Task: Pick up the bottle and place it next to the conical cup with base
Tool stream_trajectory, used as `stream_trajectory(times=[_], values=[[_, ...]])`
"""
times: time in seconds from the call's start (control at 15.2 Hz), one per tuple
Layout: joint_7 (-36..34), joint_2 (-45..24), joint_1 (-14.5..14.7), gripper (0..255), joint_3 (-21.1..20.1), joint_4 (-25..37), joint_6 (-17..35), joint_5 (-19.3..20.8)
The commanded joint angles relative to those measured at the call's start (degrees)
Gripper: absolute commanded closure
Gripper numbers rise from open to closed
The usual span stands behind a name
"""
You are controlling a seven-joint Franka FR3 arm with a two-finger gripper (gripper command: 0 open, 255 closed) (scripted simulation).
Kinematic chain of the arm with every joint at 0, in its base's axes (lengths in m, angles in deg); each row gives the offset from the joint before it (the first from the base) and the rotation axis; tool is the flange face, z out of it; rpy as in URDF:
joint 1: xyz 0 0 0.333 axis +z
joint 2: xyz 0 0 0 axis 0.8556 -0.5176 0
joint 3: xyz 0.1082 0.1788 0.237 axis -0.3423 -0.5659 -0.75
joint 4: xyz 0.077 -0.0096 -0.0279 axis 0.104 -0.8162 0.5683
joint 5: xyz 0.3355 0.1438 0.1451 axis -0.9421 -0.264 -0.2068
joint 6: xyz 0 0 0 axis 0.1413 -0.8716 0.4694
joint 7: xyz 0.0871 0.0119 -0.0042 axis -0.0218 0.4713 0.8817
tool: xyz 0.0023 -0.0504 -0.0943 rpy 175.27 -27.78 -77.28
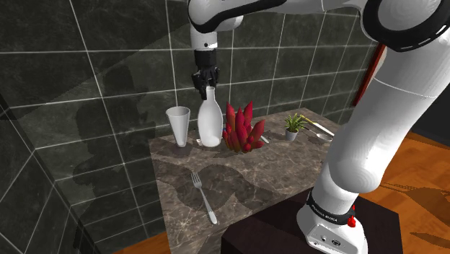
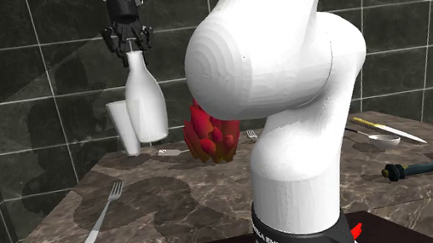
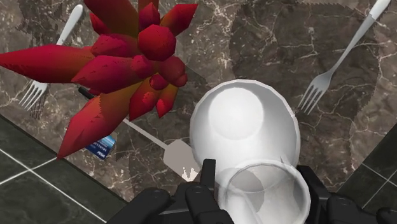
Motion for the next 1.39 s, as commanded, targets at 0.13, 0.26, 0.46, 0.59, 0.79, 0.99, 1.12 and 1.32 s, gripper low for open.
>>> stream_trajectory(times=[0.13, 0.26, 0.46, 0.59, 0.79, 0.99, 1.12, 1.32], values=[[-0.1, 0.0, 0.0, 255, 0.0, -2.9, 3.0, 0.0], [-0.1, -0.2, 0.0, 255, 0.0, -4.3, 4.6, 0.0], [-0.1, -0.5, 0.0, 255, 0.0, -6.3, 6.9, 0.0], [-0.2, -0.8, 0.0, 255, 0.0, -7.5, 8.4, 0.0], [-0.2, -1.3, 0.0, 255, 0.0, -9.3, 10.7, 0.1], [-0.3, -1.9, 0.0, 255, 0.0, -11.0, 13.0, 0.1], [-0.3, -2.3, 0.0, 255, 0.0, -11.8, 14.1, 0.1], [-0.3, -2.3, 0.0, 255, 0.0, -11.8, 14.1, 0.1]])
